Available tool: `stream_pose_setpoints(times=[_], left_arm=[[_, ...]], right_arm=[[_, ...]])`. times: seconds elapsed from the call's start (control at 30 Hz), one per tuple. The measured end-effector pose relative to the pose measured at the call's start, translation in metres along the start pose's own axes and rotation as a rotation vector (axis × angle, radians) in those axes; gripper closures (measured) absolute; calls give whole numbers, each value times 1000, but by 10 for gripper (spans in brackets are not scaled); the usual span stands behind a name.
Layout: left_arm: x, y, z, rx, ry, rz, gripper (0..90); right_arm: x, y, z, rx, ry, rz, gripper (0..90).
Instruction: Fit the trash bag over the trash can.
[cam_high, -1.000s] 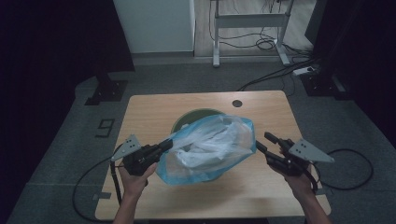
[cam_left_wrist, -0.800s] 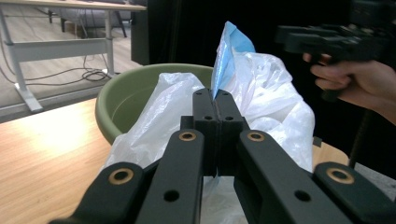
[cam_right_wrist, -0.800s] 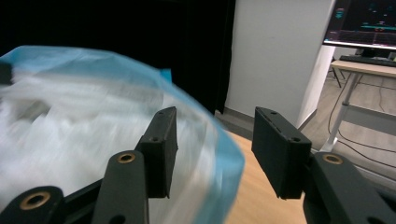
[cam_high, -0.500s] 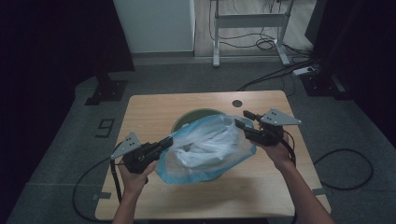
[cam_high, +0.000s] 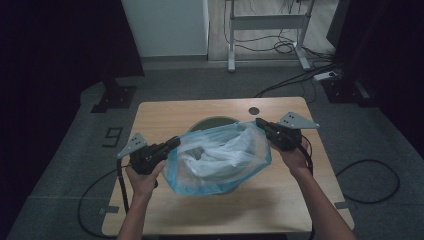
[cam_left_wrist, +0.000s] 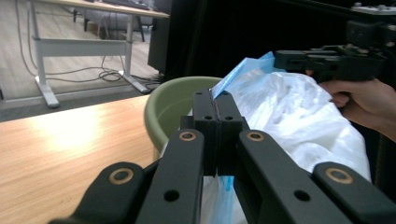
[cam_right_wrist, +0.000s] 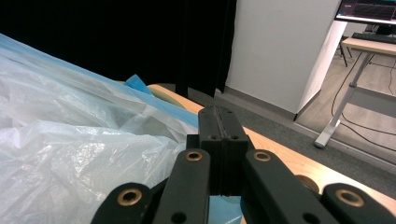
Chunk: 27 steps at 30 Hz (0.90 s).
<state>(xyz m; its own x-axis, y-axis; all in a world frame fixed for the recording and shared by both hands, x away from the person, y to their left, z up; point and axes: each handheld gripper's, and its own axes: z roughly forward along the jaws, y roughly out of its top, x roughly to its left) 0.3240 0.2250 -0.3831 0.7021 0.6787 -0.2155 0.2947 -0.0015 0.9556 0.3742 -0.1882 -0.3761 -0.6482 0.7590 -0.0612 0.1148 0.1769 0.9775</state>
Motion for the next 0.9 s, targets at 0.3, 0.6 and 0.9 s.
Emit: stream_pose_setpoints(times=[0.3,0.6,0.9], left_arm=[[27,13,21,32,44,-24,897],[36,11,35,63,82,-36,896],[49,-1,60,133,127,-79,897]], right_arm=[[-8,5,21,0,-35,4,892],[-13,-5,36,10,-86,12,892],[-23,-33,64,85,-128,69,892]])
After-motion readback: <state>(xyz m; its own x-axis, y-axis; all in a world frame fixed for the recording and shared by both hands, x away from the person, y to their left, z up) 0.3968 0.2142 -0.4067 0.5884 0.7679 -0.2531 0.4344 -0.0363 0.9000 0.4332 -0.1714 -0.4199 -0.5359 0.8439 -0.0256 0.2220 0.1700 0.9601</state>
